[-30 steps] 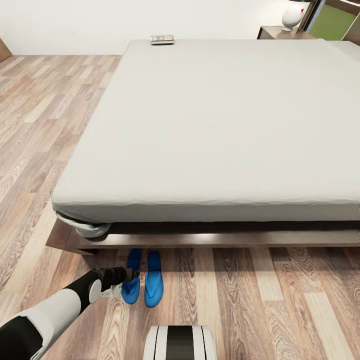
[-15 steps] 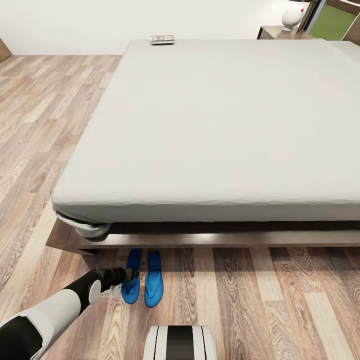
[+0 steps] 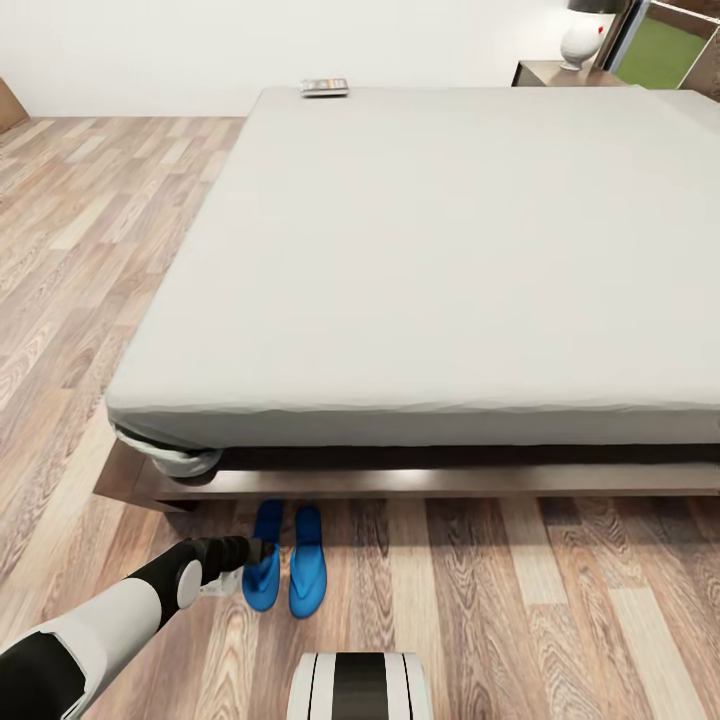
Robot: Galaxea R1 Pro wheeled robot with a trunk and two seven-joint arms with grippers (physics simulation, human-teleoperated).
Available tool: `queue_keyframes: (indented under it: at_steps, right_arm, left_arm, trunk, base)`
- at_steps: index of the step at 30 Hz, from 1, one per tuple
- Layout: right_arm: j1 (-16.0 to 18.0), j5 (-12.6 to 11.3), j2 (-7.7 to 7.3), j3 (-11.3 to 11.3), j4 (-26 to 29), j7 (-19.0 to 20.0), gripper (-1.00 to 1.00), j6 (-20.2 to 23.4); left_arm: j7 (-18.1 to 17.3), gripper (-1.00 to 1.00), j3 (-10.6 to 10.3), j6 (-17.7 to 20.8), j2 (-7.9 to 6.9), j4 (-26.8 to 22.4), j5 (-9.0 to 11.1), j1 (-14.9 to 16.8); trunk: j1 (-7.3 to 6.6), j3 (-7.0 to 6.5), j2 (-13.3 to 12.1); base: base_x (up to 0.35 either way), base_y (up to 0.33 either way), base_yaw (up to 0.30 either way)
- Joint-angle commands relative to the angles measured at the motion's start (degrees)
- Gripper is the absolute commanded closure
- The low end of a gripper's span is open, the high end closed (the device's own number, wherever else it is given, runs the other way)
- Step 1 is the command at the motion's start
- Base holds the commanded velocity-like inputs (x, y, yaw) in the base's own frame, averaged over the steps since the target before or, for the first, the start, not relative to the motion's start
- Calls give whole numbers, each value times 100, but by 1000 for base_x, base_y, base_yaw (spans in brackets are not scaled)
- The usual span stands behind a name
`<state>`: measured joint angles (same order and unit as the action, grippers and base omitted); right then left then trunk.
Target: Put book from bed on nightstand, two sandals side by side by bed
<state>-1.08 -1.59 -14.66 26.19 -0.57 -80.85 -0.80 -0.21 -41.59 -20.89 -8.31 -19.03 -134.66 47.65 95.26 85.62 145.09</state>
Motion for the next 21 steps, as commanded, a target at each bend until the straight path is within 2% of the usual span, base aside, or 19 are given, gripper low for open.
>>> queue_keyframes:
  at_steps: [1,3,12,21]
  right_arm:
    - [2,-17,-1,-15,-5,-10,-100,-8]
    - [2,-17,-2,-15,-5,3,-100,-8]
    - [2,-17,-11,-14,4,353,-100,-7]
    - [3,-17,-16,-13,11,496,-100,-1]
  left_arm:
    - [-13,-100,-7,-29,-4,-15,-34,-1]
    - [-30,-100,-7,-29,-4,-16,-34,-1]
    - [-52,-100,-7,-29,-4,-16,-34,-1]
    - [-62,-100,-10,-29,-2,-14,-34,-1]
  trunk:
    - [-3,-20,0]
    - [-8,-65,-3]
    - [-8,-65,-3]
    - [-11,-87,-4]
  base:
    - [0,0,0]
    - [0,0,0]
    - [0,0,0]
    - [0,0,0]
